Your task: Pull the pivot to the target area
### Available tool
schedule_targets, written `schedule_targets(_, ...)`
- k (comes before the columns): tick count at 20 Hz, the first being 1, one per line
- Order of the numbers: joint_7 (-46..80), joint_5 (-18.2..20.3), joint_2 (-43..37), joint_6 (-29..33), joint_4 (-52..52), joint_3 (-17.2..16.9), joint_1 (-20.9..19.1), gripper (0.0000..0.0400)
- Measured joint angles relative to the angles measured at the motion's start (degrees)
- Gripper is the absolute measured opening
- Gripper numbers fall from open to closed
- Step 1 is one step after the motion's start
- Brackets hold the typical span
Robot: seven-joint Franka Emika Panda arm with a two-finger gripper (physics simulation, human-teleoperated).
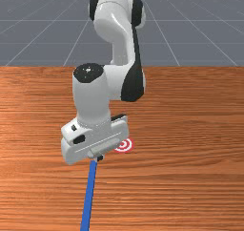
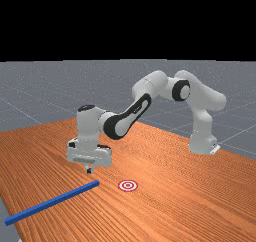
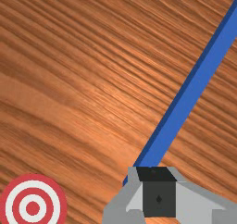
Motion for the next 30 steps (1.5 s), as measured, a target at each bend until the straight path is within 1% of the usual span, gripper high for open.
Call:
schedule_targets(1,0.2,-0.3,-0.5,2.0,-1.7,-0.3,0.3,0.0)
schedule_targets(6,1.2,-1.7,0.4,2.9,-1.7,-1.7,1.1,0.0)
schedule_targets(7,1.6,-2.1,0.9,2.5,-0.9,-2.1,1.3,0.0)
schedule_targets(9,0.8,-1.1,2.1,1.4,1.4,-1.0,0.6,0.0)
schedule_targets(10,-0.7,-0.7,3.1,0.3,3.4,-0.3,0.0,0.0)
schedule_targets(12,-0.5,-0.8,6.1,-2.2,8.9,-0.3,-0.2,0.0)
schedule_targets(13,0.3,-0.5,6.1,-0.8,8.7,-0.3,-0.1,0.0)
schedule_targets(14,-0.9,-0.9,9.8,-5.3,15.9,-0.1,-0.5,0.0)
schedule_targets(15,0.0,-0.8,11.6,-6.7,19.1,-0.2,-0.5,0.0)
schedule_targets(16,1.1,-1.3,11.7,-6.2,18.9,-0.8,-0.2,0.0)
schedule_targets(18,1.0,-1.2,12.7,-5.9,19.7,-0.7,-0.2,0.0)
schedule_targets(19,0.9,-0.9,14.6,-7.6,22.9,-0.3,-0.6,0.0)
schedule_targets(20,1.6,-0.7,13.6,-6.0,20.5,-0.5,-0.4,0.0)
schedule_targets(22,0.9,-0.8,13.8,-6.0,20.5,-0.4,-0.5,0.0)
schedule_targets(23,1.0,-0.9,14.9,-6.9,22.3,-0.3,-0.6,0.0)
schedule_targets(24,1.0,-0.9,14.9,-6.9,22.2,-0.3,-0.6,0.0157)
schedule_targets(25,1.0,-0.9,14.9,-6.9,22.2,-0.3,-0.6,0.0252)
schedule_targets(26,1.0,-0.9,14.9,-6.9,22.2,-0.3,-0.6,0.031)
schedule_targets(27,1.0,-0.9,14.9,-6.9,22.2,-0.3,-0.6,0.0346)
schedule_targets(28,3.1,-3.1,15.6,-7.0,23.0,-2.6,0.7,0.0367)
schedule_targets(30,-0.6,-1.4,15.8,-7.5,23.5,-0.3,-0.3,0.0388)
